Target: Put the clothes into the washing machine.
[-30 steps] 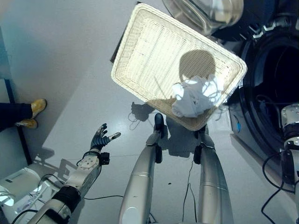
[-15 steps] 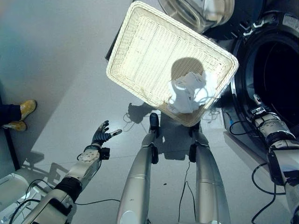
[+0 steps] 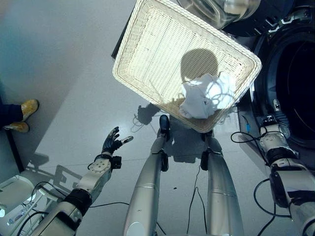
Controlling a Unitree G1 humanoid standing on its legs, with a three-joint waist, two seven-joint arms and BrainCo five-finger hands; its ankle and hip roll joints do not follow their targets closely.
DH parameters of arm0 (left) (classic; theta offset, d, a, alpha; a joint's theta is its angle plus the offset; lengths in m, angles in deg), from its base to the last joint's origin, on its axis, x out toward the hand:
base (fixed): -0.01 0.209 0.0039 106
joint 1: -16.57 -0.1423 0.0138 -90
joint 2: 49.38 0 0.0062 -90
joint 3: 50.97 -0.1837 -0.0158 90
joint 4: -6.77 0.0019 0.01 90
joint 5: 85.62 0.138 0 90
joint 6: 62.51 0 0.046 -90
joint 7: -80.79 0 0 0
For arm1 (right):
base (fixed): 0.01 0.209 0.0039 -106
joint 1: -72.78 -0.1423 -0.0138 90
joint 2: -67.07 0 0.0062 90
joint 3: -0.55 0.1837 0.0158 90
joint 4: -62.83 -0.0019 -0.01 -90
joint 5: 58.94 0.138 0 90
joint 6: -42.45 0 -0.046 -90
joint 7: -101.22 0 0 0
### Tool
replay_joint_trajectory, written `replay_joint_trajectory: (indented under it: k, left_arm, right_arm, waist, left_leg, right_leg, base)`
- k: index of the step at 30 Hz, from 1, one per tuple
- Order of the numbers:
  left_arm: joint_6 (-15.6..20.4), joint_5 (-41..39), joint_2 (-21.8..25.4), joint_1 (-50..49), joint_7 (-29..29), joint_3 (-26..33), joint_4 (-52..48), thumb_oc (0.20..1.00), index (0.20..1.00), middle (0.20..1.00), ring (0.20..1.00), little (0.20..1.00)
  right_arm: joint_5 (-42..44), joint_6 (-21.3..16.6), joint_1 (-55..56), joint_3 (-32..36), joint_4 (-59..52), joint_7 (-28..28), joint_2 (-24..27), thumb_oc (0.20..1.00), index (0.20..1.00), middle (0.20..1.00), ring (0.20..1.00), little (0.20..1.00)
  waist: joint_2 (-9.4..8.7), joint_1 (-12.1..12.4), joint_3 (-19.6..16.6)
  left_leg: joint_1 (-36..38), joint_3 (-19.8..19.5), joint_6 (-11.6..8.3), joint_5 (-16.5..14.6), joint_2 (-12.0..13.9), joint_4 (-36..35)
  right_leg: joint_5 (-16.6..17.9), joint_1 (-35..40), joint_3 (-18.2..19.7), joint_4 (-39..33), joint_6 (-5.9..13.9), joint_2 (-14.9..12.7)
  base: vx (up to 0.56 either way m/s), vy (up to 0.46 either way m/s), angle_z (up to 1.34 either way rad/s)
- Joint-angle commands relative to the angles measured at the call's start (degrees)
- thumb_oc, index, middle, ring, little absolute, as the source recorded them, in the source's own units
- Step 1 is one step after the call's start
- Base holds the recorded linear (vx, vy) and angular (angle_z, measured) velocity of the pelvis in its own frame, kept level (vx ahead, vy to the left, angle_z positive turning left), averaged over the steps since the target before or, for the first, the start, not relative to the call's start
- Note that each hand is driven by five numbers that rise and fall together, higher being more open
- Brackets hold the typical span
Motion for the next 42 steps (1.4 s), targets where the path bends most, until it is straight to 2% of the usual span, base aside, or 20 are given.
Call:
replay_joint_trajectory:
  k: [1, 2, 4, 6, 8, 9, 15, 23, 24, 26, 28, 33, 36, 37, 39, 40, 41, 42]
  left_arm:
    - [1.5, 1.4, -2.6, -3.7, 1.9, 0.6, 0.0, 1.0, 1.0, 1.0, 1.0, 1.0]
    - [1.3, 1.9, -3.2, -4.3, 2.6, 1.1, -0.7, 1.0, 1.0, 1.0, 1.0, 1.0]
    - [1.4, 2.4, -3.8, -5.0, 3.0, 1.9, -1.1, 1.0, 1.0, 1.0, 1.0, 1.0]
    - [2.4, 3.5, -5.4, -7.7, 3.7, 4.1, -2.1, 1.0, 1.0, 1.0, 1.0, 1.0]
    - [2.9, 4.1, -6.2, -9.0, 3.8, 5.4, -2.3, 1.0, 1.0, 1.0, 1.0, 1.0]
    - [3.6, 4.6, -6.8, -10.2, 3.6, 6.6, -2.0, 1.0, 1.0, 1.0, 1.0, 1.0]
    - [6.8, 5.5, -9.3, -13.4, 1.8, 10.7, 0.7, 1.0, 1.0, 1.0, 1.0, 1.0]
    - [7.3, 4.4, -9.2, -12.6, 0.5, 11.9, 3.7, 1.0, 1.0, 1.0, 1.0, 1.0]
    - [7.2, 3.9, -8.9, -12.0, 0.4, 11.7, 4.2, 1.0, 1.0, 1.0, 1.0, 1.0]
    - [7.2, 3.9, -8.9, -11.9, 0.4, 11.7, 4.3, 1.0, 1.0, 1.0, 1.0, 1.0]
    - [6.5, 4.0, -8.4, -10.6, 0.1, 11.5, 5.0, 1.0, 1.0, 1.0, 1.0, 1.0]
    - [5.5, 3.9, -7.3, -8.7, -0.8, 10.5, 6.2, 1.0, 1.0, 1.0, 1.0, 1.0]
    - [4.8, 3.8, -6.7, -7.3, -1.2, 9.7, 7.1, 1.0, 1.0, 1.0, 1.0, 1.0]
    - [4.7, 3.8, -6.6, -6.7, -1.3, 9.4, 7.5, 1.0, 1.0, 1.0, 1.0, 1.0]
    - [4.5, 3.7, -6.3, -6.3, -1.4, 9.1, 7.5, 1.0, 1.0, 1.0, 1.0, 1.0]
    - [4.0, 3.6, -5.9, -5.7, -1.6, 8.9, 7.6, 1.0, 1.0, 1.0, 1.0, 1.0]
    - [3.9, 3.6, -5.8, -5.6, -1.7, 8.9, 7.6, 1.0, 1.0, 1.0, 1.0, 1.0]
    - [3.5, 3.9, -5.1, -4.6, -1.7, 8.2, 7.5, 1.0, 1.0, 1.0, 1.0, 1.0]
  right_arm:
    - [-7.7, -8.9, 1.8, -0.9, -7.5, 0.7, 6.3, 1.0, 1.0, 1.0, 1.0, 1.0]
    - [-14.6, -9.8, 3.6, -2.0, -10.9, -1.3, 5.2, 1.0, 1.0, 1.0, 1.0, 1.0]
    - [-21.7, -10.7, 5.6, -3.2, -14.8, -3.8, 4.6, 1.0, 1.0, 1.0, 1.0, 1.0]
    - [-43.5, -11.5, 12.8, -5.9, -28.8, -14.1, 3.6, 1.0, 1.0, 1.0, 1.0, 1.0]
    - [-53.1, -11.3, 16.2, -6.2, -34.8, -17.7, 2.8, 1.0, 1.0, 1.0, 1.0, 1.0]
    - [-60.7, -10.1, 19.4, -7.6, -41.2, -21.5, 2.8, 1.0, 1.0, 1.0, 1.0, 1.0]
    - [-79.2, -7.9, 25.7, -11.0, -53.4, -22.8, 2.7, 1.0, 1.0, 1.0, 1.0, 1.0]
    - [-89.4, -3.6, 23.2, -15.3, -56.8, -22.8, 6.7, 1.0, 1.0, 1.0, 1.0, 1.0]
    - [-93.8, -1.8, 21.7, -16.7, -56.8, -22.9, 8.0, 1.0, 1.0, 1.0, 1.0, 1.0]
    - [-94.1, -1.4, 21.5, -16.8, -56.8, -22.8, 8.2, 1.0, 1.0, 1.0, 1.0, 1.0]
    - [-96.8, 2.2, 17.9, -19.7, -55.5, -21.7, 10.9, 1.0, 1.0, 1.0, 1.0, 1.0]
    - [-94.6, 6.8, 10.9, -25.2, -50.3, -17.1, 14.4, 1.0, 1.0, 1.0, 1.0, 1.0]
    - [-94.3, 11.0, 5.9, -29.5, -44.6, -12.5, 14.9, 1.0, 1.0, 1.0, 1.0, 1.0]
    - [-94.1, 13.9, 3.7, -31.6, -42.2, -9.2, 14.9, 1.0, 1.0, 1.0, 1.0, 1.0]
    - [-93.5, 15.5, 2.1, -33.2, -40.3, -7.6, 15.0, 1.0, 1.0, 1.0, 1.0, 1.0]
    - [-92.6, 19.0, -0.2, -35.3, -37.4, -3.7, 15.1, 1.0, 1.0, 1.0, 1.0, 1.0]
    - [-92.8, 19.8, -0.7, -35.8, -36.8, -2.6, 15.1, 1.0, 1.0, 1.0, 1.0, 1.0]
    - [-93.5, 27.3, -4.7, -40.8, -31.2, 6.8, 15.1, 1.0, 1.0, 1.0, 1.0, 1.0]
  waist:
    - [5.02, -2.4, -0.9]
    - [4.79, -2.7, -0.9]
    - [4.55, -3.1, -0.9]
    - [3.65, -4.4, -0.9]
    - [3.04, -5.1, -0.9]
    - [2.35, -5.8, -0.9]
    - [0.07, -7.3, -0.9]
    - [-1.82, -6.3, -0.9]
    - [-2.01, -5.9, -0.9]
    - [-2.02, -5.8, -0.9]
    - [-2.09, -4.7, -0.9]
    - [-1.87, -2.9, -0.9]
    - [-1.78, -1.7, -0.9]
    - [-1.76, -1.2, -0.9]
    - [-1.76, -0.9, -0.9]
    - [-1.8, -0.3, -0.9]
    - [-1.81, -0.3, -0.9]
    - [-1.85, 0.8, -0.9]
  left_leg:
    - [3.1, 1.0, -1.01, 0.2, -3.1, -4.1]
    - [3.3, 1.2, -0.98, 0.3, -3.1, -4.4]
    - [3.4, 1.4, -0.91, 0.4, -3.1, -4.6]
    - [3.9, 2.0, -0.84, 0.5, -2.9, -5.2]
    - [4.3, 2.3, -0.78, 0.5, -2.9, -5.5]
    - [4.6, 2.6, -0.74, 0.5, -2.8, -5.7]
    - [7.0, 3.6, -0.62, 0.2, -2.6, -6.8]
    - [9.5, 3.6, -0.48, -0.1, -2.7, -8.1]
    - [10.0, 3.2, -0.41, 0.0, -2.8, -8.5]
    - [10.0, 3.1, -0.4, 0.0, -2.9, -8.5]
    - [10.2, 2.3, -0.34, 0.1, -3.1, -8.6]
    - [9.8, 1.1, -0.25, 0.4, -3.4, -8.5]
    - [9.8, 0.4, -0.31, 0.8, -3.5, -8.8]
    - [9.7, 0.1, -0.35, 1.1, -3.6, -9.2]
    - [9.6, 0.0, -0.4, 1.3, -3.5, -9.4]
    - [9.5, -0.3, -0.52, 1.5, -3.5, -9.6]
    - [9.5, -0.3, -0.56, 1.5, -3.5, -9.7]
    - [9.2, -0.7, -0.67, 1.9, -3.5, -10.2]
  right_leg:
    - [-5.5, 2.9, -3.2, 2.9, -0.38, 6.9]
    - [-5.1, 3.0, -3.0, 2.4, -0.31, 7.0]
    - [-4.7, 3.2, -2.7, 1.7, -0.25, 7.1]
    - [-3.8, 3.7, -1.8, 0.2, -0.02, 7.4]
    - [-3.4, 4.1, -1.4, -0.7, 0.18, 7.5]
    - [-2.9, 4.5, -1.1, -1.5, 0.45, 7.4]
    - [-1.4, 7.1, -0.6, -4.8, 1.7, 6.9]
    - [0.6, 10.2, -1.5, -8.3, 3.14, 5.5]
    - [0.9, 10.6, -1.9, -8.6, 3.31, 5.3]
    - [0.9, 10.6, -1.9, -8.6, 3.33, 5.3]
    - [0.8, 11.1, -2.6, -8.6, 3.63, 4.8]
    - [0.6, 11.2, -4.0, -8.1, 3.79, 4.2]
    - [0.4, 11.4, -4.9, -8.2, 3.81, 3.9]
    - [0.5, 11.4, -5.2, -8.3, 3.78, 3.9]
    - [0.5, 11.4, -5.6, -8.4, 3.76, 3.8]
    - [0.4, 11.4, -5.9, -8.4, 3.73, 3.7]
    - [0.4, 11.5, -6.0, -8.4, 3.72, 3.7]
    - [0.5, 11.4, -6.8, -8.6, 3.52, 3.5]
  base:
    - [-0.04, 0.104, -0.04]
    - [-0.04, 0.11, -0.02]
    - [-0.05, 0.115, -0.03]
    - [-0.06, 0.181, -0.02]
    - [-0.04, 0.145, -0.07]
    - [-0.05, 0.148, -0.15]
    - [-0.06, 0.149, -0.1]
    - [-0.05, 0.082, -0.03]
    - [-0.02, 0.043, 0.07]
    - [-0.02, 0.023, 0.11]
    - [-0.03, 0.002, 0.14]
    - [-0.02, -0.017, 0.2]
    - [-0.01, -0.034, 0.24]
    - [-0.01, -0.018, 0.21]
    - [-0.01, -0.021, 0.17]
    - [0.0, -0.024, 0.16]
    - [0.01, -0.055, 0.19]
    - [0.01, -0.045, 0.18]
